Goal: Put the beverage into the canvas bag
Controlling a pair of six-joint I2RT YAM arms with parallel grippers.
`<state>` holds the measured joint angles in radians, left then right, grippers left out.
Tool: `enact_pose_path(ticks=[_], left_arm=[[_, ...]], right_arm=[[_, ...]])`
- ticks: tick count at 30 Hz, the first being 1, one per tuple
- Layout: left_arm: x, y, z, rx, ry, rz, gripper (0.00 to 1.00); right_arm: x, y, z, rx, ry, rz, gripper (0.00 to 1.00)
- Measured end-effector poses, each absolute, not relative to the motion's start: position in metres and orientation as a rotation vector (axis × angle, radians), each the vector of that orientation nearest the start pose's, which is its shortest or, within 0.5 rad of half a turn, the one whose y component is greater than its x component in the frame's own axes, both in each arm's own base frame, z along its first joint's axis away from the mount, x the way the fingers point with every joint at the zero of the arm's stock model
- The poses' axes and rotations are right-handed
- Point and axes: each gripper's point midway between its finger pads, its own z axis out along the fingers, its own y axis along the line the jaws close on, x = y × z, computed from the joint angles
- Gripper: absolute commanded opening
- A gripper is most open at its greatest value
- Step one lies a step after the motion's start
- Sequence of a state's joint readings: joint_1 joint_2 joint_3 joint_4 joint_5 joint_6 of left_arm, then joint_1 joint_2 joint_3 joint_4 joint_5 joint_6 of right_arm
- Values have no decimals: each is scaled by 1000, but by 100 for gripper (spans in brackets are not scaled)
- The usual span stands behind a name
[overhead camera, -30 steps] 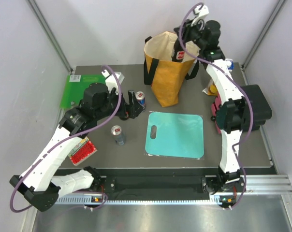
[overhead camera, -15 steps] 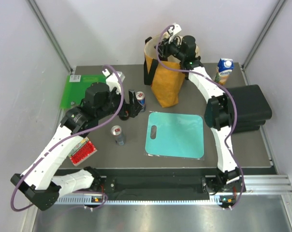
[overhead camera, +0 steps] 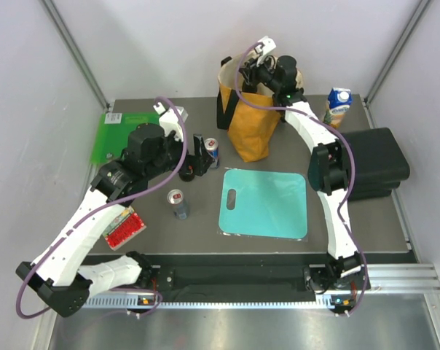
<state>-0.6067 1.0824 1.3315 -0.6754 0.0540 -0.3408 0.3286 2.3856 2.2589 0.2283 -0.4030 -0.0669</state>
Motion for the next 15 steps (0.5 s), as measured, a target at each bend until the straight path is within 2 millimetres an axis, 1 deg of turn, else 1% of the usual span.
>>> enact_pose_path(ticks=[2, 5, 8, 11, 14, 15], left_arm=[[257, -206, 327, 306, 2035, -652, 97], [258, -205, 327, 301, 2035, -645, 97], [259, -204, 327, 296, 2034, -636, 97], [259, -204, 327, 293, 2033, -633, 97], [260, -203, 327, 291, 2033, -629, 97], [260, -203, 326, 290, 2033, -629, 97]], right_arm=[[643, 290, 307, -608, 1360, 510, 0], [644, 291, 304, -607, 1341, 516, 0], [645, 291, 289, -604, 1334, 514, 6], [644, 292, 288, -604, 1321, 515, 12], [644, 292, 288, -606, 1311, 516, 26], [644, 292, 287, -605, 1307, 517, 34]])
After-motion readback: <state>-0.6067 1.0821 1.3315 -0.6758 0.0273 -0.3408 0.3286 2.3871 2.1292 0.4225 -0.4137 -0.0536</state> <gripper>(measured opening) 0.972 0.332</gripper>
